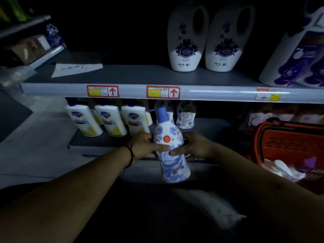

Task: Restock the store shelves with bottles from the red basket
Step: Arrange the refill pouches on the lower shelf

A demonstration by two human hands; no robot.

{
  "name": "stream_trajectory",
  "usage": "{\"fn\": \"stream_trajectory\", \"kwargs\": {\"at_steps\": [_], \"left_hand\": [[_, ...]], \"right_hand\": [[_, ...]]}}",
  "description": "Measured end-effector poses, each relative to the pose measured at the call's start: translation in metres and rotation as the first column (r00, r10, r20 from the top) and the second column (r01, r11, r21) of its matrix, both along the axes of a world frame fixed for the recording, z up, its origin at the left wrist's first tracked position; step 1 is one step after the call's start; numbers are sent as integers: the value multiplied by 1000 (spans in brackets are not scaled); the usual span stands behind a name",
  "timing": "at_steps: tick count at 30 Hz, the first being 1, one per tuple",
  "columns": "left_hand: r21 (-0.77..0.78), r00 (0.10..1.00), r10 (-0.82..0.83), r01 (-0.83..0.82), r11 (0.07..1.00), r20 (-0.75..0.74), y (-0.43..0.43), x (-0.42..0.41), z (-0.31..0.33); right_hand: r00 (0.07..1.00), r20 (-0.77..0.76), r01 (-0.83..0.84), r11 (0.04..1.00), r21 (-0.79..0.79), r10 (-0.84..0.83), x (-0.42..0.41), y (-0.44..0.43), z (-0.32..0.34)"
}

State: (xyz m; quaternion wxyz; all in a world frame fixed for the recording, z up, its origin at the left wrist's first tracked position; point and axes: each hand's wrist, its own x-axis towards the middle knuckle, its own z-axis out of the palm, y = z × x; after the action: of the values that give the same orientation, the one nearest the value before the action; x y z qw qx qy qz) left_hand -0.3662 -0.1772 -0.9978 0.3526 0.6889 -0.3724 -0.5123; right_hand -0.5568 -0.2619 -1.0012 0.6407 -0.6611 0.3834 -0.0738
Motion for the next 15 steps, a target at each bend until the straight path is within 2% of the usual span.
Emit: {"fn": "stream_trajectory", "kwargs": {"at_steps": [5,10,15], "left_hand": [[54,997,-4,8,999,-73,-19,-13,-43],[-57,998,-63,63,996,10,-76,-19,-54],[-130,995,-34,45,991,90,-131,-25,-51]], "right_hand": [[996,-61,69,998,15,-67,-10,-11,-45],[969,-13,247,969,-18,-247,-12,-49,-55],[919,-23,392,916,-82,-395,-6,-90,-47]]}}
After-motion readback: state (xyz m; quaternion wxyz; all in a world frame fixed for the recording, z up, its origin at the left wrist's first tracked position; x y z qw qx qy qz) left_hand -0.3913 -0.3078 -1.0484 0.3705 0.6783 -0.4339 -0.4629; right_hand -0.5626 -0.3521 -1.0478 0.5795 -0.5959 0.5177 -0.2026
